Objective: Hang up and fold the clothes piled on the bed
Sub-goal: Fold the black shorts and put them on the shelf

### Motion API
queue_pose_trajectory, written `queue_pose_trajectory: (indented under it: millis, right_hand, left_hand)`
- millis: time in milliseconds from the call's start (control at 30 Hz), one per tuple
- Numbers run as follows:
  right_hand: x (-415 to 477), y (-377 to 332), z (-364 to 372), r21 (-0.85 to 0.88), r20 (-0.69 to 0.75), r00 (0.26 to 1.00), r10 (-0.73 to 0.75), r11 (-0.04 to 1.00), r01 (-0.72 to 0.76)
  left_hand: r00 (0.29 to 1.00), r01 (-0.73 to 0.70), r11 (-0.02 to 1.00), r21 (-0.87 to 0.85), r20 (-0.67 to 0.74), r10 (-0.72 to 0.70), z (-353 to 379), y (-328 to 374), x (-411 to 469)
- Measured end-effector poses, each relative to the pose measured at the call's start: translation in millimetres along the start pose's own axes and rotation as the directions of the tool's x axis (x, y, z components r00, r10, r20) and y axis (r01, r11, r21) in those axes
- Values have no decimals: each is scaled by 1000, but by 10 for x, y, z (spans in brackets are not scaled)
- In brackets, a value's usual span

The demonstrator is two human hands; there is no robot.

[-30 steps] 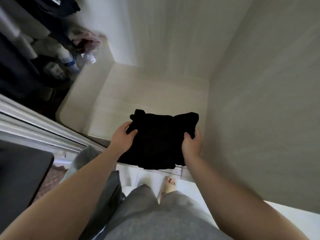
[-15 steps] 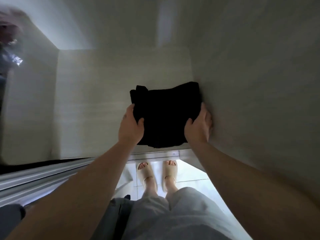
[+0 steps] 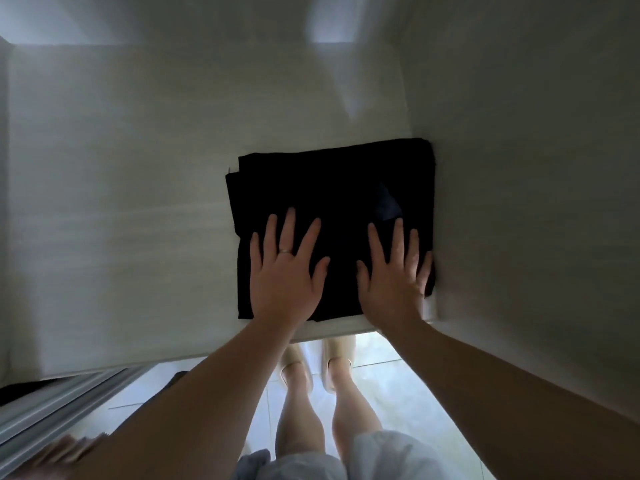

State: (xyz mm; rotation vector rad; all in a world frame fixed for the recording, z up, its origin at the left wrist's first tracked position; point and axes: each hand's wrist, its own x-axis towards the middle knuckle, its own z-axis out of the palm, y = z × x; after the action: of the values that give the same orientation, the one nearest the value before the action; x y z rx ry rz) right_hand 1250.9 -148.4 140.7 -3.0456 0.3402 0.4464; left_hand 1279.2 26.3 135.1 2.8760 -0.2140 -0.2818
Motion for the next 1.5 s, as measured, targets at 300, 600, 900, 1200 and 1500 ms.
queue_pose_trajectory:
  millis: [300,600,900,1200,1500]
  right_hand:
    - [957,-281,2,-6,-148,988,33,999,-34]
    - [1978,-575,-219,58,-212,976,49,998,-37]
    - [2087,-463,-228,4,-115,993,-10,1000,11]
    - [818,-266,137,59,-98,987,-127,989,133]
    - [-589,-98,167,2,292,942,-166,985,173]
  left_hand:
    - [995,-6,1000,14,-97,8,-1,-164,997]
    - [986,-26,999,31,-167,31,-161,-359,2117]
    - [990,-48,997,58,-128,56,-163,-356,2155]
    - [993,40,999,-17,-108,-42,273,-181,540]
    - [958,79,996,-40,280,-65,209,179,-1107]
